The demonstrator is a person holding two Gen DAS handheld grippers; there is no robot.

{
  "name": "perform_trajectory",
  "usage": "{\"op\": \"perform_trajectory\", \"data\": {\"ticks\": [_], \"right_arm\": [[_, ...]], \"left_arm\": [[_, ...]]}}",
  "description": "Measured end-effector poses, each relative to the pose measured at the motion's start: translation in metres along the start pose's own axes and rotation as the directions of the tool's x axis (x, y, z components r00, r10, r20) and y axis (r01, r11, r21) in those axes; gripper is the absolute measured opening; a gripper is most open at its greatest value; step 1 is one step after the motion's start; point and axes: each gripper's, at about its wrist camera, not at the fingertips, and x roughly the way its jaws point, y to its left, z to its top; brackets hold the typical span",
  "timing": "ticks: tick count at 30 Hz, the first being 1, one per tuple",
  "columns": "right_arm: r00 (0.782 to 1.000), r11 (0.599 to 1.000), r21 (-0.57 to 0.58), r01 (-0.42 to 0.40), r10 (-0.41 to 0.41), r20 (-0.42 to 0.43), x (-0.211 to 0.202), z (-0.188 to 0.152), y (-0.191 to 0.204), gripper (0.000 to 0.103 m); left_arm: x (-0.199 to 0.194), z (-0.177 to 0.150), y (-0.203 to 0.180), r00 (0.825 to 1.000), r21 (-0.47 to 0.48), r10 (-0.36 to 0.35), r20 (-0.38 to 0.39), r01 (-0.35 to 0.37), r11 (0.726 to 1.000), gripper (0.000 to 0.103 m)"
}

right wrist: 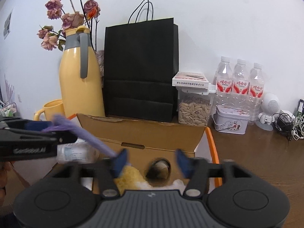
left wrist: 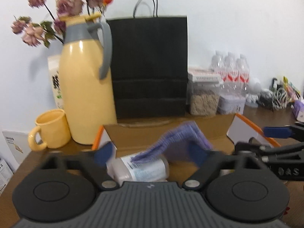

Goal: Organize objects
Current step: 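Carry cables and pouch into the cardboard box and open both tools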

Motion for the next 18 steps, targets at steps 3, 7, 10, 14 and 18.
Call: {"op": "perform_trajectory", "data": {"ticks": [3,7,10,14,18], "right_arm": [[1.000,1.000,0.005,0.011,-0.011,0.015,-0.005,0.002,-0.001,0.102],[1.000,1.000,0.017,0.003,-0.003,0.012,-0.007,0.004,-0.002,0.103],[1.000,1.000,0.003,0.007,-0.007,0.008,-0.007,0.003,0.001,0.103],[1.000,1.000,-0.002,0.006,-0.006,0.012,-0.009,0.003,0.003,0.103],[1.000,1.000,-0.007,0.011,-0.011,0.015,-0.012,0.004,0.004,0.103]], "left_arm": [[-0.007,0.001,0.002,1.000,-0.028,0.005,0.024,-0.004,1.000,0.103],[-0.009,0.002,0.003,1.000,-0.043,-0.008,0.016,0.008,0.999,0.103],[-0.009,0.002,0.003,1.000,-0.052,-0.009,0.008,0.010,0.999,0.103],[-0.009,0.002,0.008,1.000,-0.086,-0.030,-0.001,0.029,0.996,0.103],[-0.011,0.001,0.012,0.999,-0.126,-0.042,0.003,0.042,0.991,0.103]]}}
